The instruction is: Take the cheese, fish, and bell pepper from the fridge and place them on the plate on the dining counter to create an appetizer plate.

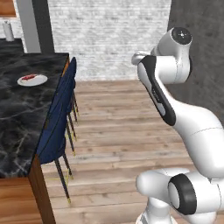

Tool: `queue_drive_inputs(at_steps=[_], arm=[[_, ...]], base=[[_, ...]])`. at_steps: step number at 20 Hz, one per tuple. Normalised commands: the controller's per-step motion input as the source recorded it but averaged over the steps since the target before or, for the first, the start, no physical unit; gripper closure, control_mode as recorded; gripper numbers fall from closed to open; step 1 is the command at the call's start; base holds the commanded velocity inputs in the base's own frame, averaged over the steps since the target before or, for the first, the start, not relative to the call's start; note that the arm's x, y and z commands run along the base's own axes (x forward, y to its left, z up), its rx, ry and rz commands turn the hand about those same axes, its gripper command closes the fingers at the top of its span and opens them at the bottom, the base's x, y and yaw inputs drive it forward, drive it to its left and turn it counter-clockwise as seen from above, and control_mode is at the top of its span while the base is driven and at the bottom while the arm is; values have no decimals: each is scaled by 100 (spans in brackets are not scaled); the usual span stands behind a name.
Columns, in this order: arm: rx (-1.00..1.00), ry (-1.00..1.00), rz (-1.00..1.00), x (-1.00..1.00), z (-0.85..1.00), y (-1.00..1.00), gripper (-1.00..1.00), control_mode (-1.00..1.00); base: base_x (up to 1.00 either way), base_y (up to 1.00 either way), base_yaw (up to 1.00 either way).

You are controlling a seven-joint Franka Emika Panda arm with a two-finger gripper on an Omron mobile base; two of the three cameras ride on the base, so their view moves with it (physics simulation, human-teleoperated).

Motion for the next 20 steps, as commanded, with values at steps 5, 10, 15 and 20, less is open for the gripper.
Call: queue_drive_inputs(at_steps=[5, 10, 15, 20], arm=[[0, 0, 0, 0, 0, 0, 100, 100], [0, 0, 0, 0, 0, 0, 100, 100], [0, 0, 0, 0, 0, 0, 100, 100], [0, 0, 0, 0, 0, 0, 100, 100]], base=[[76, -83, 48], [100, -61, 55], [100, -48, 57], [100, -51, 59]])
